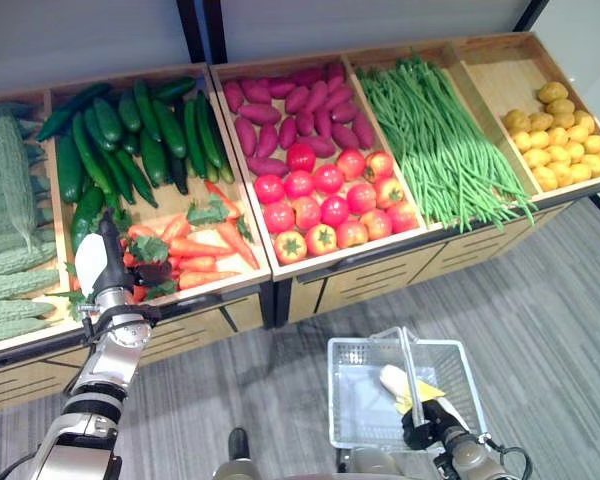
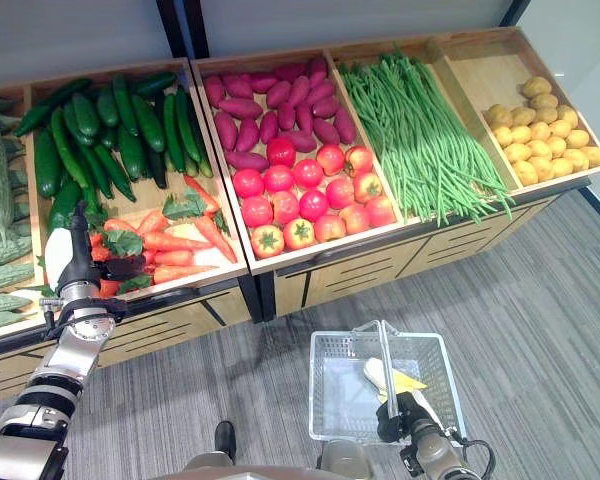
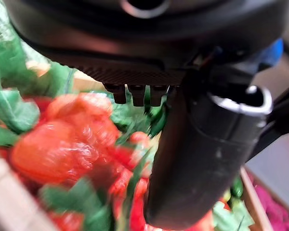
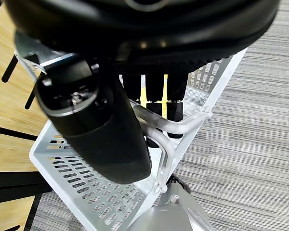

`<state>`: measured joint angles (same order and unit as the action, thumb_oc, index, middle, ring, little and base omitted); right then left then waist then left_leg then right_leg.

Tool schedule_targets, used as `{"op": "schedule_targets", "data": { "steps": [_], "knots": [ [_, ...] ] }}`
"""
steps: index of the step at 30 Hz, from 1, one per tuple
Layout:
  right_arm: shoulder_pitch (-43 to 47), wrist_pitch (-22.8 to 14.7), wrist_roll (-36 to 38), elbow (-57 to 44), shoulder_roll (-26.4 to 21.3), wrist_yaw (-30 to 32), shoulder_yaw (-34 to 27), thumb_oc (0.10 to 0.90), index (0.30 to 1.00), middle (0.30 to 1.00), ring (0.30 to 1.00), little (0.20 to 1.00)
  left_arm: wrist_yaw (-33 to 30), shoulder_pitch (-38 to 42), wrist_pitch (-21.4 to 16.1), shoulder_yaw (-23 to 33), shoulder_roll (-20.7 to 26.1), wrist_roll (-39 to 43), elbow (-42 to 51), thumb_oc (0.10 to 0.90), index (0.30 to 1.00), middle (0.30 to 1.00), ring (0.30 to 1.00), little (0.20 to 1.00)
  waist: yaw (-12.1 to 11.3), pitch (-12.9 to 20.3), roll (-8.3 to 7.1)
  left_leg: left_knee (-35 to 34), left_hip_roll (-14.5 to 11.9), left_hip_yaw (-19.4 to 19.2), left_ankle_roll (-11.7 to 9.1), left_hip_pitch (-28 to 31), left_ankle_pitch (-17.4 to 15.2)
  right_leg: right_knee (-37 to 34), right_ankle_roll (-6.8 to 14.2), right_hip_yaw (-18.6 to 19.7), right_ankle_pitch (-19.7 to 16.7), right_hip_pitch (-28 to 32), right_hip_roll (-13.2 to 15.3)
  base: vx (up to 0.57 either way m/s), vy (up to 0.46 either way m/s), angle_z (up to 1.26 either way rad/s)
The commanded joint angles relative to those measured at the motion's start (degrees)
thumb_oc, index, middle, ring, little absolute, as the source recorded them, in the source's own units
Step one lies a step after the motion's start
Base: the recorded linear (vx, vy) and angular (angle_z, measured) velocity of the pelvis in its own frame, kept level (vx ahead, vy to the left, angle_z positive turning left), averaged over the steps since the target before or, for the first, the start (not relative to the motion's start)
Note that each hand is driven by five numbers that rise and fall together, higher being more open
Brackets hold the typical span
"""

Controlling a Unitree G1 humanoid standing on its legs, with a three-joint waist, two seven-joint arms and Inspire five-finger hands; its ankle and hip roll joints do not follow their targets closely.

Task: Get the vegetables into the basket

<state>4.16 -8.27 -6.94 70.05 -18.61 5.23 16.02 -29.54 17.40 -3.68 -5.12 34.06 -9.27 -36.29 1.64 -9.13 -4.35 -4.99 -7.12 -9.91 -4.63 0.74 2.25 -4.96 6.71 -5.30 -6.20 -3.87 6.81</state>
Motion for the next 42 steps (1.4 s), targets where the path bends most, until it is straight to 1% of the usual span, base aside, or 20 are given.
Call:
{"op": "schedule_targets", "data": {
  "steps": [1, 3, 4, 5, 7, 10, 15, 18, 20, 21, 22, 24, 25, 29, 33, 38, 42],
  "knots": [
    [-1.1, 0.0, -0.8, 1.3, -2.2, 1.5, 1.4, 0.4, 0.3, 0.3, 0.3, 0.3, 1.6, 7.5, 0.5, -1.6, 6.4, -7.1, -2.2, 0.9, 1.0, 1.0, 1.0, 1.0, -0.2, 1.4, -1.74, 0.0, -0.8, 0.7, -1.8, -2.5, 0.9, 0.0, 3.3, 0.0, -2.4, -0.9, 2.8, 0.0, 0.035, -0.03],
    [-1.1, 0.0, -0.8, 1.4, -2.3, 1.3, 1.1, 0.4, 0.3, 0.3, 0.3, 0.3, 3.9, 7.2, 1.3, -3.3, 7.1, -9.9, -3.4, 0.9, 1.0, 1.0, 1.0, 1.0, -0.2, 1.2, -1.65, 0.0, -0.7, 0.5, -1.8, -2.4, 0.8, 0.0, 3.3, 0.3, -2.5, -1.0, 2.8, 0.0, 0.038, -0.04],
    [-1.1, 0.0, -0.7, 1.5, -2.3, 1.0, 0.8, 0.4, 0.3, 0.3, 0.3, 0.3, 6.8, 6.7, 2.3, -5.3, 8.4, -13.4, -4.6, 0.535, 0.489, 0.489, 0.489, 0.489, -0.1, 1.1, -1.42, 0.0, -0.6, 0.3, -1.7, -2.2, 0.7, 0.0, 3.3, 0.5, -2.5, -1.1, 2.9, 0.01, 0.042, -0.03],
    [-1.1, 0.0, -0.9, 1.6, -2.2, 0.9, 0.8, 0.4, 0.3, 0.3, 0.3, 0.3, 7.0, 6.6, 2.4, -5.6, 8.4, -14.0, -4.8, 0.4, 0.3, 0.3, 0.3, 0.3, -0.1, 1.1, -1.38, 0.0, -0.5, 0.2, -1.7, -2.1, 0.6, 0.0, 3.3, 0.7, -2.5, -1.1, 2.9, 0.01, 0.04, -0.03],
    [-1.2, -0.1, -1.0, 1.3, -2.2, 0.8, 0.8, 0.4, 0.3, 0.3, 0.3, 0.3, 7.9, 5.9, 2.9, -6.0, 8.5, -15.8, -5.2, 0.4, 0.3, 0.3, 0.3, 0.3, -0.1, 1.0, -1.25, 0.0, -0.4, -0.1, -1.6, -1.8, 0.4, 0.0, 3.3, 0.8, -2.5, -1.0, 2.9, 0.01, 0.02, -0.06],
    [-1.1, -0.1, -1.2, 1.0, -2.2, 0.6, 0.9, 0.4, 0.3, 0.3, 0.3, 0.3, 7.8, 5.8, 3.3, -5.6, 8.1, -15.7, -6.1, 0.4, 0.3, 0.3, 0.3, 0.3, 0.0, 0.9, -1.27, 0.0, -0.4, -0.3, -1.6, -1.6, 0.4, 0.0, 3.3, 1.2, -2.5, -1.1, 2.8, 0.0, 0.013, -0.07],
    [-1.4, -0.1, -1.5, 1.1, -2.1, 0.4, 1.2, 0.4, 0.3, 0.3, 0.3, 0.3, 5.5, 6.3, 3.7, -3.6, 7.7, -14.1, -6.4, 0.4, 0.3, 0.3, 0.3, 0.3, 0.0, 1.0, -1.33, 0.0, -0.3, -0.6, -1.6, -0.9, 0.0, 0.0, 3.4, 1.3, -2.5, -0.8, 2.9, 0.01, 0.004, -0.07],
    [-1.5, -0.2, -1.8, 1.5, -2.0, 0.5, 1.8, 0.4, 0.3, 0.3, 0.3, 0.3, 0.8, 8.7, 3.6, -1.1, 8.0, -12.3, -5.0, 0.4, 0.3, 0.3, 0.3, 0.3, 0.1, 1.5, -1.47, 0.0, -0.3, -0.8, -1.6, -0.2, -0.2, 0.0, 3.4, 1.3, -2.3, -0.3, 2.9, 0.01, -0.002, -0.03],
    [-1.6, -0.2, -1.9, 1.5, -2.1, 0.5, 1.9, 0.4, 0.3, 0.3, 0.3, 0.3, -0.1, 9.4, 3.4, -0.6, 8.2, -11.6, -4.2, 0.4, 0.3, 0.3, 0.3, 0.3, 0.1, 1.6, -1.55, 0.0, -0.3, -0.8, -1.6, 0.0, -0.3, 0.0, 3.4, 1.3, -2.2, -0.1, 2.9, 0.0, 0.0, 0.0],
    [-2.0, -0.2, -2.1, 1.2, -2.1, 0.5, 2.3, 0.4, 0.3, 0.3, 0.3, 0.3, -2.1, 11.1, 2.9, 0.4, 9.1, -10.9, -3.3, 0.4, 0.3, 0.3, 0.3, 0.3, 0.3, 2.1, -1.73, 0.0, -0.4, -1.0, -1.7, 0.3, -0.4, 0.0, 3.4, 1.3, -2.2, 0.2, 2.8, 0.0, 0.0, 0.0],
    [-1.9, -0.2, -2.1, 1.2, -2.1, 0.5, 2.3, 0.4, 0.3, 0.3, 0.3, 0.3, -2.2, 11.2, 2.8, 0.3, 9.2, -10.8, -3.3, 0.4, 0.3, 0.3, 0.3, 0.3, 0.3, 2.0, -1.75, 0.0, -0.4, -1.0, -1.7, 0.3, -0.4, 0.0, 3.4, 1.3, -2.2, 0.2, 2.8, 0.03, -0.016, 0.0],
    [-1.8, -0.2, -2.2, 1.4, -2.1, 0.6, 2.8, 0.4, 0.3, 0.3, 0.3, 0.3, -4.7, 13.6, 1.8, 0.4, 9.9, -9.3, -2.8, 0.4, 0.3, 0.3, 0.3, 0.3, 0.6, 2.7, -1.94, 0.0, -0.4, -1.2, -1.7, 0.9, -0.7, 0.0, 3.5, 1.4, -2.1, 0.5, 2.8, 0.03, -0.001, 0.0],
    [-1.9, -0.2, -2.3, 1.7, -2.5, 0.8, 3.0, 0.4, 0.3, 0.3, 0.3, 0.3, -4.9, 15.5, 0.9, -0.4, 11.5, -8.7, -1.7, 0.4, 0.3, 0.3, 0.3, 0.3, 1.0, 3.8, -1.98, 0.0, -0.3, -1.6, -1.8, 1.6, -1.1, 0.0, 3.6, 1.8, -2.0, 0.8, 2.8, 0.07, 0.009, -0.01],
    [-2.2, -0.3, -2.1, 1.8, -2.7, 0.8, 2.4, 0.4, 0.3, 0.3, 0.3, 0.3, -3.4, 15.7, -0.1, -1.5, 13.7, -10.2, 0.8, 0.4, 0.3, 0.3, 0.3, 0.3, 1.0, 4.4, -1.66, 0.0, -0.2, -1.7, -1.7, 2.3, -1.3, 0.0, 3.7, 1.9, -1.9, 1.4, 3.0, 0.03, 0.009, -0.04],
    [-2.5, -0.3, -2.0, 2.0, -2.6, 0.6, 1.9, 0.4, 0.3, 0.3, 0.3, 0.3, -2.3, 14.8, -1.0, -1.5, 14.1, -10.1, 2.8, 0.4, 0.3, 0.3, 0.3, 0.3, 1.1, 4.6, -1.34, 0.0, 0.1, -1.8, -1.7, 2.6, -1.5, 0.0, 3.8, 2.1, -1.8, 1.6, 3.1, 0.0, 0.0, 0.0],
    [-3.6, -0.3, -1.7, 1.8, -2.7, 0.3, 0.4, 0.4, 0.3, 0.3, 0.3, 0.3, 0.1, 10.4, -3.7, 0.7, 14.1, -9.1, 9.0, 0.4, 0.3, 0.3, 0.3, 0.3, 1.1, 4.9, -0.84, 0.0, 0.5, -2.0, -1.4, 3.1, -1.8, 0.0, 3.8, 2.2, -1.8, 2.0, 3.4, 0.0, 0.0, 0.0],
    [-3.9, -0.3, -1.8, 2.0, -2.6, 0.0, 0.0, 0.4, 0.3, 0.3, 0.3, 0.3, 0.8, 8.7, -4.3, 1.5, 13.9, -9.0, 10.5, 0.4, 0.3, 0.3, 0.3, 0.3, 1.0, 5.0, -0.71, 0.0, 0.6, -2.1, -1.4, 3.3, -1.9, 0.0, 3.8, 2.2, -1.8, 2.1, 3.5, 0.0, 0.0, 0.0]
  ]
}}
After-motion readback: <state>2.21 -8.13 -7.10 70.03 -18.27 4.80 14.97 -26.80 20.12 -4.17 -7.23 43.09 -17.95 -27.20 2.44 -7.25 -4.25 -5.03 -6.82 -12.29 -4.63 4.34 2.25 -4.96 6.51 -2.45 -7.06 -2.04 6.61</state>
